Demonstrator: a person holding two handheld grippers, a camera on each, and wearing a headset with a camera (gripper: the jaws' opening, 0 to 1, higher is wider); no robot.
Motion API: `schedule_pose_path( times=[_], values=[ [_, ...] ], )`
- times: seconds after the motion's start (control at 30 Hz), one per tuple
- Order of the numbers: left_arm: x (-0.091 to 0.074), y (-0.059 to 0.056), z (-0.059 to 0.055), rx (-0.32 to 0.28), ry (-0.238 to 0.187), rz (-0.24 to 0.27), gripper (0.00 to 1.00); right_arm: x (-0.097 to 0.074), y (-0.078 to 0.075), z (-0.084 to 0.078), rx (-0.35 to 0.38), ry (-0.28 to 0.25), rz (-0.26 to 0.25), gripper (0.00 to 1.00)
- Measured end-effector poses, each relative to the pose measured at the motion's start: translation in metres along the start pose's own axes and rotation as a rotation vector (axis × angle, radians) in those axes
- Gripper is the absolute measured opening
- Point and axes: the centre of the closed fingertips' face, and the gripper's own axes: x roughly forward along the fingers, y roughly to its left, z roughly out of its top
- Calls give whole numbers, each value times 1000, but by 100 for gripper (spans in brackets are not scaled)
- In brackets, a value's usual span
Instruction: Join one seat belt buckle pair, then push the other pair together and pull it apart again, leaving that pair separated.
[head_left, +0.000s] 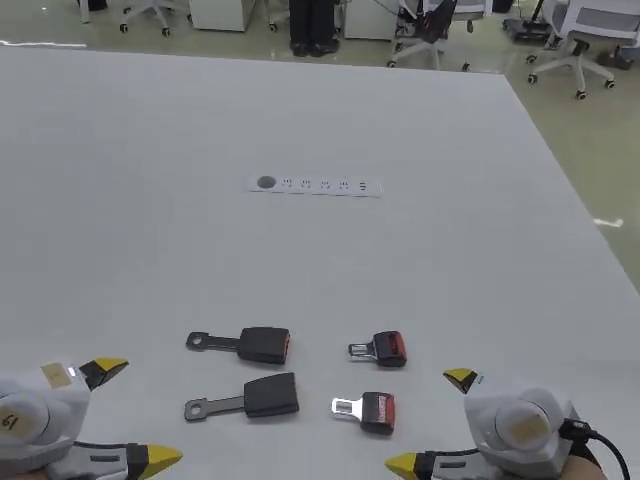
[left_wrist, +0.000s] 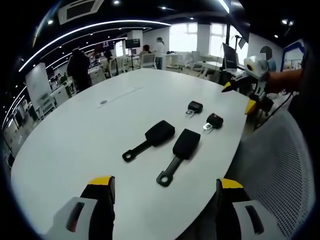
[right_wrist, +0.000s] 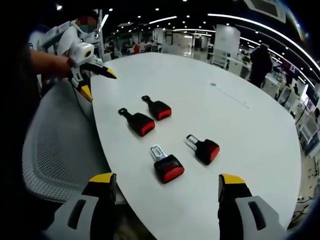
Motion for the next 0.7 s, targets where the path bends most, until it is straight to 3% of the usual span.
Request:
schedule_pose_path(
  times=[0.13, 0.2, 0.3, 0.4, 0.57, 0.7],
  values=[
    [11, -13, 5, 45, 30, -46, 79, 2, 5, -3, -5, 20, 38, 76],
    [14, -9, 6, 42, 30, -54, 78, 4, 4, -3, -8, 22, 34, 75],
    [23, -15, 12, 56, 33, -83, 75, 7, 4, -3, -16, 24, 44, 67],
    [31, -24, 18, 67, 58, -119, 69, 12, 4, -2, -36, 28, 59, 64],
    [47, -34, 30, 99, 52, -160, 65, 19, 4, 2, -68, 44, 80, 57],
    [61, -39, 30, 131, 65, -183, 63, 27, 6, 4, -126, 71, 97, 53]
  ],
)
